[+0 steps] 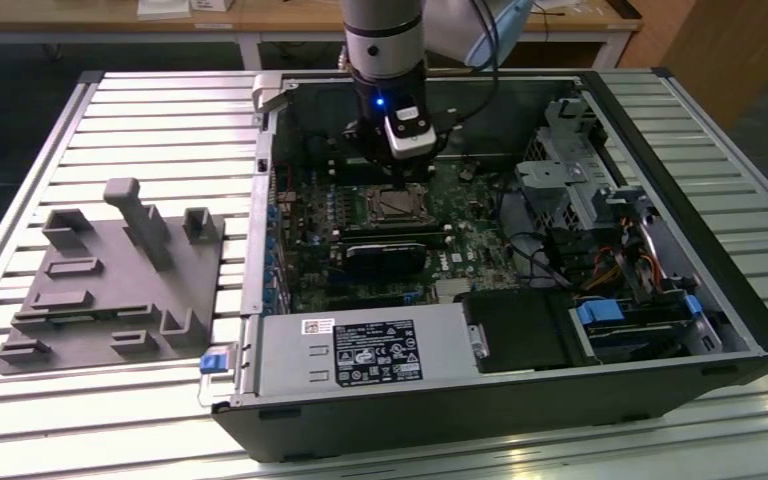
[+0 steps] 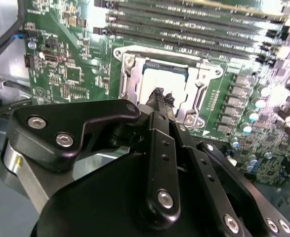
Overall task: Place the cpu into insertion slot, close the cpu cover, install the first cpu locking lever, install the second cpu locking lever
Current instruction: 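Install the first cpu locking lever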
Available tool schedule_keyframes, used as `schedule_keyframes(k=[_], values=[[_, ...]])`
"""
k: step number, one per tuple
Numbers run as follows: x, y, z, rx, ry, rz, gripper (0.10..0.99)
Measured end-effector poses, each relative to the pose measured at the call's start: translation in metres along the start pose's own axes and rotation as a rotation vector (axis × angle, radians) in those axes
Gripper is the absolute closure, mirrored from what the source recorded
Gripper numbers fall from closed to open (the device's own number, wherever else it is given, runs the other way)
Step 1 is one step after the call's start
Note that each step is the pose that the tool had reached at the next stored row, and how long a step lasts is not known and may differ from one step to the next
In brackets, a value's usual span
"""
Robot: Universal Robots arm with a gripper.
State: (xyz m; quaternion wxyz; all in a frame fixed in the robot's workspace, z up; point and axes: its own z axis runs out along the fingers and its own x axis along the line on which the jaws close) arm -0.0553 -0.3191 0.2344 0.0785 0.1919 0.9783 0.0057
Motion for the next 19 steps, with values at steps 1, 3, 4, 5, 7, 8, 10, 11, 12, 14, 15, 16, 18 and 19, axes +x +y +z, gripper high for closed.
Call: schedule_keyframes(k=[1, 3, 4, 5, 7, 8, 10, 11, 12, 14, 15, 16, 18, 19], values=[[-0.0005, -0.0013, 0.0001, 0.000, 0.0002, 0.000, 0.980], [-0.0014, -0.0036, 0.0003, 0.000, 0.0008, -0.002, 0.980], [-0.0017, -0.0044, 0.0004, 0.000, 0.0015, -0.004, 0.980], [-0.0018, -0.0047, 0.0005, 0.000, 0.0021, -0.007, 0.980], [-0.0018, -0.0048, 0.0004, -0.002, 0.0029, -0.021, 0.980], [-0.0019, -0.0048, 0.0005, -0.004, 0.0033, -0.030, 0.980], [-0.0019, -0.0049, 0.0005, -0.006, 0.0039, -0.047, 0.980], [-0.0019, -0.0048, 0.0005, -0.007, 0.0040, -0.056, 0.980], [-0.0019, -0.0049, 0.0004, -0.008, 0.0042, -0.063, 0.980], [-0.0021, -0.0049, -0.0006, -0.009, 0.0045, -0.071, 0.980], [-0.0022, -0.0048, -0.0015, -0.009, 0.0046, -0.073, 0.980], [-0.0024, -0.0048, -0.0026, -0.009, 0.0046, -0.074, 0.980], [-0.0026, -0.0047, -0.0042, -0.009, 0.0046, -0.075, 0.980], [-0.0027, -0.0047, -0.0044, -0.010, 0.0045, -0.076, 0.980]])
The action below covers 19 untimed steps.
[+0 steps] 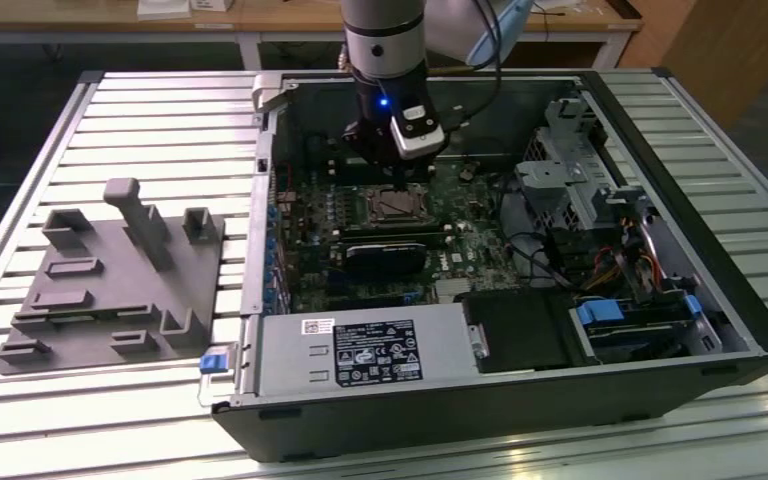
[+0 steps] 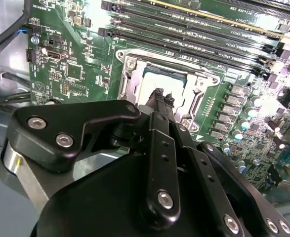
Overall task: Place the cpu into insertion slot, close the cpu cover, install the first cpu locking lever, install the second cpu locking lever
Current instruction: 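Install the first cpu locking lever, then install the second cpu locking lever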
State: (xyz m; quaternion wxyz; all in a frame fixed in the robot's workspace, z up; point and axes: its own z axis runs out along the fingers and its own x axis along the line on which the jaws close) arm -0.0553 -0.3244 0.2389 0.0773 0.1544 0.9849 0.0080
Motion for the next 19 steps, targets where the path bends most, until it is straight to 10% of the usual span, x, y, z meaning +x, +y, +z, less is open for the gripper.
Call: schedule_keyframes(k=[14, 19], values=[[0.0000, 0.0000, -0.0001, 0.000, 0.0005, 0.000, 0.980], [-0.0025, 0.0008, 0.0007, 0.011, 0.0330, -0.001, 0.980]])
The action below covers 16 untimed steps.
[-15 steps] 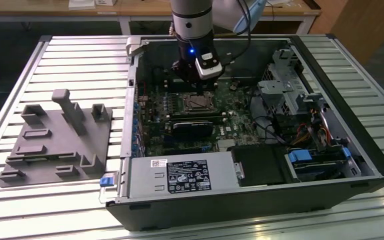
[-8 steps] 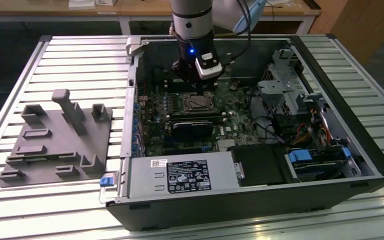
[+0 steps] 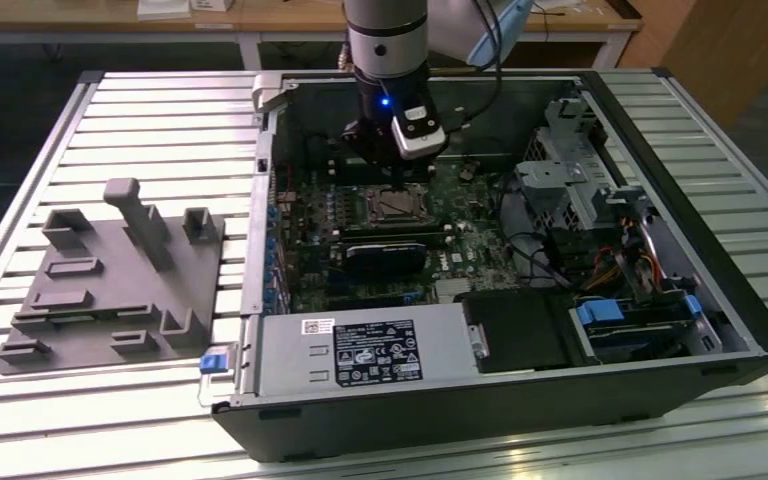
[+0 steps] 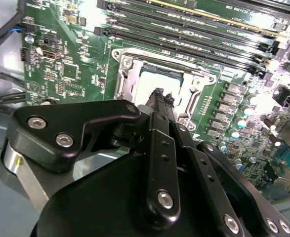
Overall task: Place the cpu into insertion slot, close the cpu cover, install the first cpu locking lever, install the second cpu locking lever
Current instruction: 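Install the second cpu locking lever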
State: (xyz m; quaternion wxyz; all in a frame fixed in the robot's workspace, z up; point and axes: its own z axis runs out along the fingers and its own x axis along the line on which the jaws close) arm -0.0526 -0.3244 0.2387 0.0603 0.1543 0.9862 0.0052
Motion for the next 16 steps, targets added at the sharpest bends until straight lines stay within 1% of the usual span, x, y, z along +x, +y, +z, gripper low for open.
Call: schedule_keyframes(k=[1, 3, 7, 16], values=[[-0.0006, -0.0001, 0.0000, 0.002, 0.0047, 0.000, 0.980], [-0.0015, -0.0010, 0.0001, 0.003, 0.0081, 0.000, 0.980], [-0.0036, -0.0052, 0.0003, 0.003, 0.0104, 0.000, 0.980], [-0.0081, -0.0188, 0.0007, 0.004, 0.0121, 0.000, 0.980]])
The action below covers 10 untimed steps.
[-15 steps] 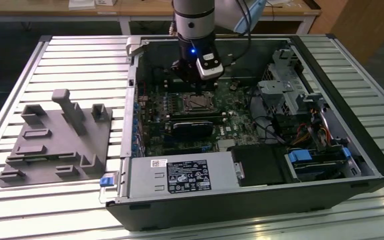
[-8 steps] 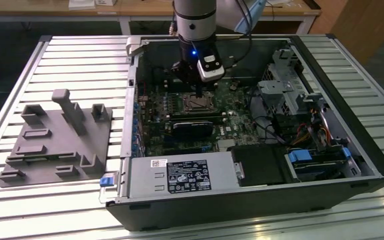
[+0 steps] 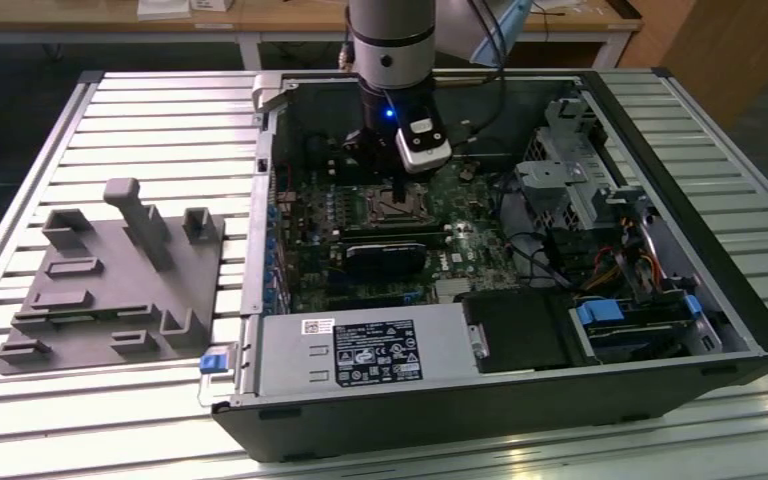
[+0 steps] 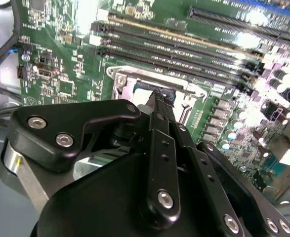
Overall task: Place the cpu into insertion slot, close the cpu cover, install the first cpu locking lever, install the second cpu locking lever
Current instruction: 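Install the second cpu locking lever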
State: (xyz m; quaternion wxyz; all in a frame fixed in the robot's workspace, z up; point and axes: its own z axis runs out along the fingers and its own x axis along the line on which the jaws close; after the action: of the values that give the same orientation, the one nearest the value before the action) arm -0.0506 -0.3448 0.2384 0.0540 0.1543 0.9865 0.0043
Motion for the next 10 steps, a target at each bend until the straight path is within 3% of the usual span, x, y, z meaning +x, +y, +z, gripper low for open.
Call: schedule_keyframes(k=[4, 10], values=[[-0.0020, -0.0063, 0.0002, 0.000, 0.0005, 0.000, 0.980], [-0.0040, -0.0129, 0.0015, 0.003, 0.0096, -0.003, 0.980]])
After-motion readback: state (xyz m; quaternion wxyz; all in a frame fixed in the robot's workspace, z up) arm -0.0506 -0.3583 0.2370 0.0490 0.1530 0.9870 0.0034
